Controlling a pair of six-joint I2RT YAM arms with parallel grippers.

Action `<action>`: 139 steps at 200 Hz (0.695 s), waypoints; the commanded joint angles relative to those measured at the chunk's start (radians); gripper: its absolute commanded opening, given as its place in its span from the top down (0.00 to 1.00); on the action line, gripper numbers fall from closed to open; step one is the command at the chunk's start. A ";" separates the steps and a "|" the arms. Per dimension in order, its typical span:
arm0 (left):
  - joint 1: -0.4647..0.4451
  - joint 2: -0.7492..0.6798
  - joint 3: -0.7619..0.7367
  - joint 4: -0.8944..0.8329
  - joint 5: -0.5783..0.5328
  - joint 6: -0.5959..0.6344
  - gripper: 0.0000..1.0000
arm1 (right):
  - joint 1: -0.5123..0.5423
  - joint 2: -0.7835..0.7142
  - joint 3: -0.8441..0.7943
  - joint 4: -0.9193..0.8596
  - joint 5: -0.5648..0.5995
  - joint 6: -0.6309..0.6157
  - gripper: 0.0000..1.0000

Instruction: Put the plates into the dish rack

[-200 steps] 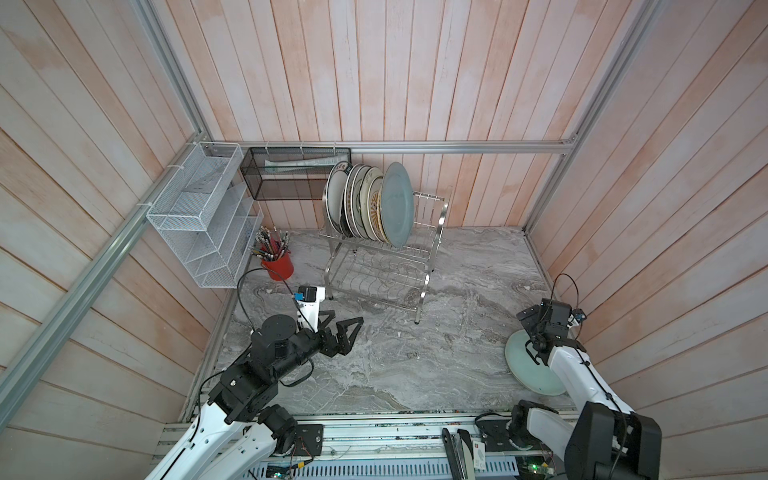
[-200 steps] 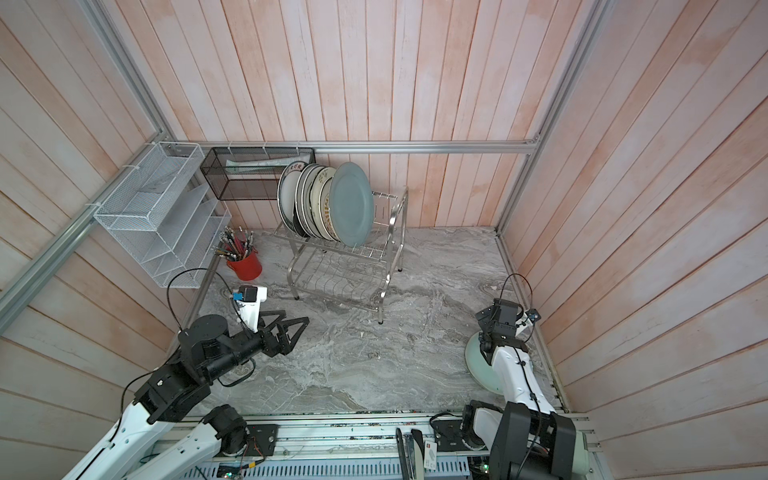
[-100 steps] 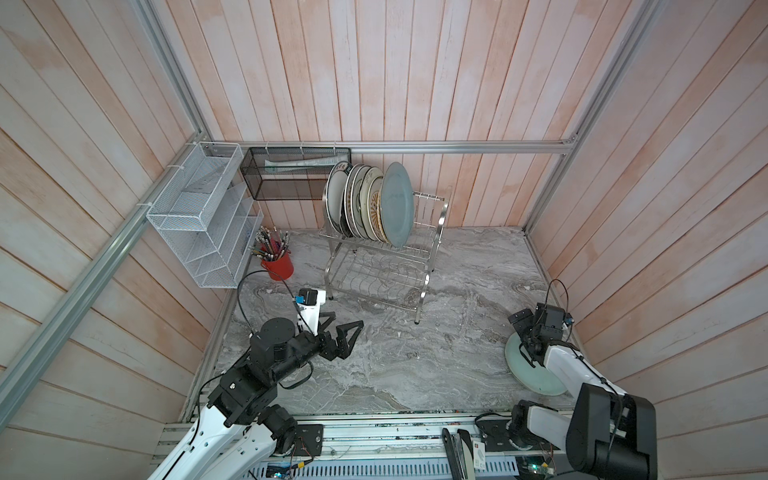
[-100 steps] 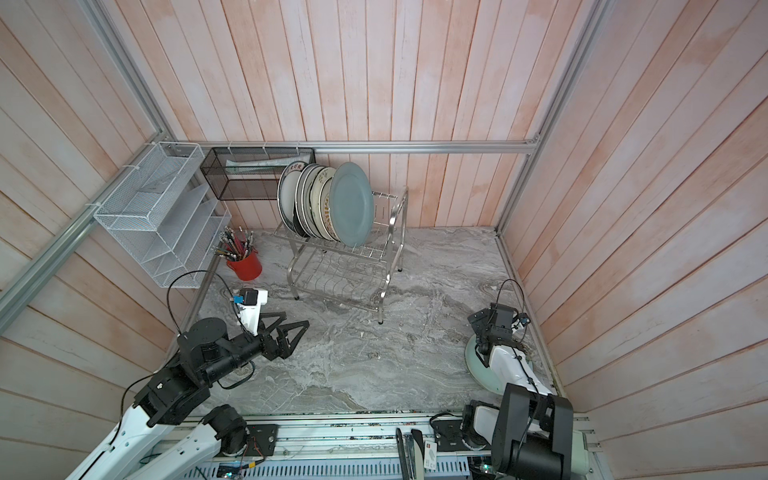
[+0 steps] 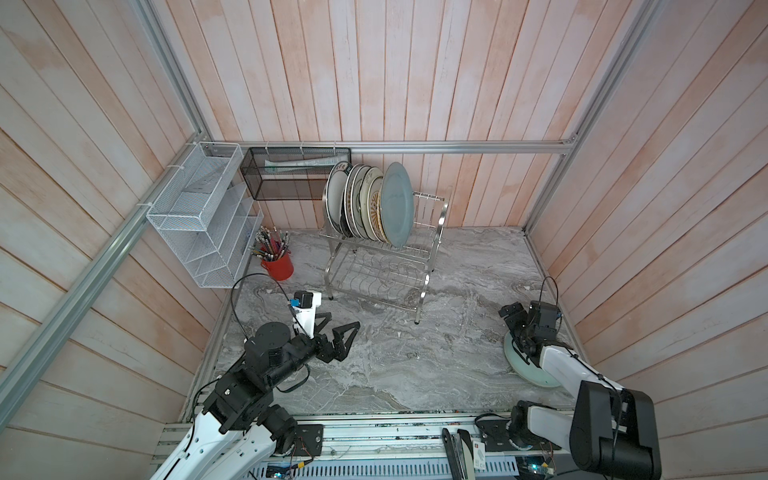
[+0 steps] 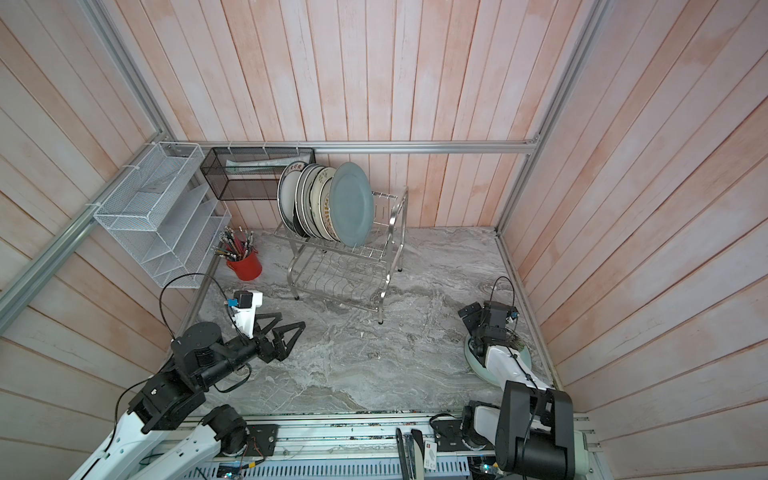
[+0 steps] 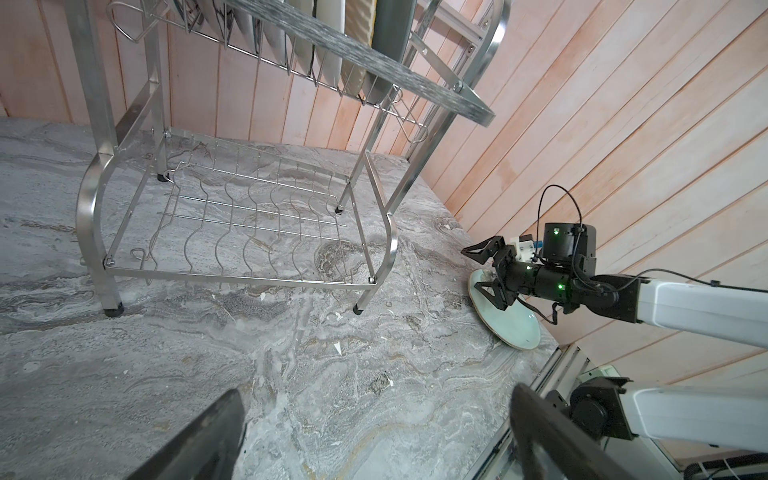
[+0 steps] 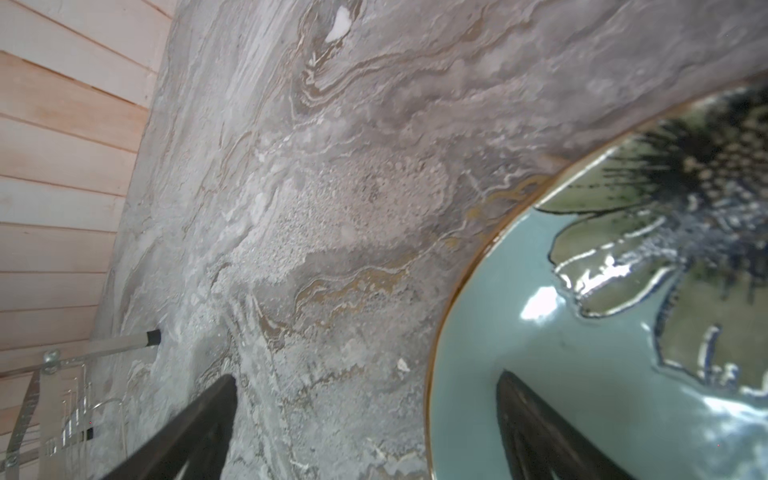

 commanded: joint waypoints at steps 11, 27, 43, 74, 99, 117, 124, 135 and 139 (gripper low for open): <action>0.002 -0.013 -0.020 -0.013 -0.019 0.016 0.00 | 0.091 -0.004 -0.037 -0.011 -0.050 0.087 0.03; 0.003 -0.015 -0.021 -0.017 -0.022 0.014 0.00 | 0.144 -0.001 -0.033 0.007 -0.050 0.115 0.03; 0.002 -0.017 -0.023 -0.017 -0.029 0.012 0.00 | 0.200 0.011 -0.027 0.031 -0.049 0.145 0.03; 0.003 -0.022 -0.024 -0.020 -0.038 0.012 0.00 | 0.314 0.061 -0.003 0.081 -0.034 0.191 0.03; 0.002 -0.022 -0.027 -0.022 -0.040 0.009 0.00 | 0.401 0.108 0.028 0.112 -0.015 0.220 0.03; 0.002 -0.021 -0.027 -0.023 -0.041 0.008 0.00 | 0.440 0.129 0.059 0.125 -0.009 0.216 0.03; 0.002 -0.024 -0.029 -0.025 -0.042 0.008 0.00 | 0.444 0.132 0.075 0.121 -0.011 0.203 0.03; 0.002 -0.026 -0.028 -0.025 -0.043 0.006 0.00 | 0.442 0.123 0.100 0.113 -0.004 0.168 0.03; 0.002 -0.029 -0.030 -0.026 -0.043 0.005 0.00 | 0.438 0.114 0.109 0.103 0.005 0.151 0.03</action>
